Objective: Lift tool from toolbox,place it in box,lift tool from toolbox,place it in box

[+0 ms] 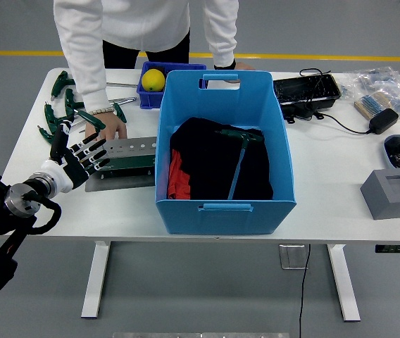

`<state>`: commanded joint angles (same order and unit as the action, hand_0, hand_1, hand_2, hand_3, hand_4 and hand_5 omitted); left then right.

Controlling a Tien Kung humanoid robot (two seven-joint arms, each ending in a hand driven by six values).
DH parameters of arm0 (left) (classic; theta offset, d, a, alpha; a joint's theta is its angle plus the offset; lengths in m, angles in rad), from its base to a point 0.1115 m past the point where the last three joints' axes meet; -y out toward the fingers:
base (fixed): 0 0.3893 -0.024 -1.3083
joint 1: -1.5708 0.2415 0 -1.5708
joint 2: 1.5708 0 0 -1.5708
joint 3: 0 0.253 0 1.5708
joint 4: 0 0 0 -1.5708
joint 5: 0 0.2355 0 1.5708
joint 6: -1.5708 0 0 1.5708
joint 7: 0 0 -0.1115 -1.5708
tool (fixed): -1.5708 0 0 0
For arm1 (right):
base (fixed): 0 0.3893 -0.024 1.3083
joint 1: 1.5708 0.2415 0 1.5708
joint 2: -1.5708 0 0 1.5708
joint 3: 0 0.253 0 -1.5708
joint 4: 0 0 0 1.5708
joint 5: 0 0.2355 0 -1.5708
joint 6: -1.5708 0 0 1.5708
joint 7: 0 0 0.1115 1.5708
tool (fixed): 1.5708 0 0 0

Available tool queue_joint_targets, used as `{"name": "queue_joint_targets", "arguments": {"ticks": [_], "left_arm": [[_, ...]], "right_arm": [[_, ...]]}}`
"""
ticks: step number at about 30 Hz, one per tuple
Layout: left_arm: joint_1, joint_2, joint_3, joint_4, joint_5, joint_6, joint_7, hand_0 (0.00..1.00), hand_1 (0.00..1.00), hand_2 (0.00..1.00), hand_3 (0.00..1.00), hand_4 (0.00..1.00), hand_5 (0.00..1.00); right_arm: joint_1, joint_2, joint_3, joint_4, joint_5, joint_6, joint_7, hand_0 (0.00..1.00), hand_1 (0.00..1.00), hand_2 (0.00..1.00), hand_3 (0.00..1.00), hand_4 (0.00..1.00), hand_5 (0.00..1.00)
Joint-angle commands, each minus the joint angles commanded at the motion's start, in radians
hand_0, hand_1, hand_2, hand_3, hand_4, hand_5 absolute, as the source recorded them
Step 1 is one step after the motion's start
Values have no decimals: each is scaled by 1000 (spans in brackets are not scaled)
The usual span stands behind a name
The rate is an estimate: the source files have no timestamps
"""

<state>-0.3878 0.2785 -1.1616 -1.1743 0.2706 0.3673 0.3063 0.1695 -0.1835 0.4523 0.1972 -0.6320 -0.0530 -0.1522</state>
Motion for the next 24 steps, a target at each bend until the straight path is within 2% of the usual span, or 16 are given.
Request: {"name": "queue_joint_targets", "arguments": {"ticks": [4, 5, 9, 12, 24], "left_arm": [[6, 1, -11, -4, 27, 4, 10, 329, 393, 554, 745, 859, 939], [8, 2, -14, -6, 37, 10, 10, 325, 368, 492, 712, 863, 950], [12, 4, -23, -13, 61, 41, 6, 325, 368, 492, 712, 863, 950], [8, 7, -24, -12, 61, 46, 3, 317, 363, 474, 707, 869, 947], [-31, 1, -1, 20, 22, 9, 0, 325, 374, 532, 753, 877, 943]], "right_arm": [[1, 0, -2, 0, 4, 0, 1, 700, 682, 750, 588, 842, 682], [1, 0, -3, 0, 7, 0, 2, 700, 682, 750, 588, 841, 683], [4, 0, -6, 0, 14, -1, 4, 700, 682, 750, 588, 841, 683], [5, 0, -4, 0, 12, -1, 4, 700, 682, 749, 588, 841, 683], [9, 0, -1, 0, 9, 2, 3, 700, 683, 749, 589, 842, 685]]}}
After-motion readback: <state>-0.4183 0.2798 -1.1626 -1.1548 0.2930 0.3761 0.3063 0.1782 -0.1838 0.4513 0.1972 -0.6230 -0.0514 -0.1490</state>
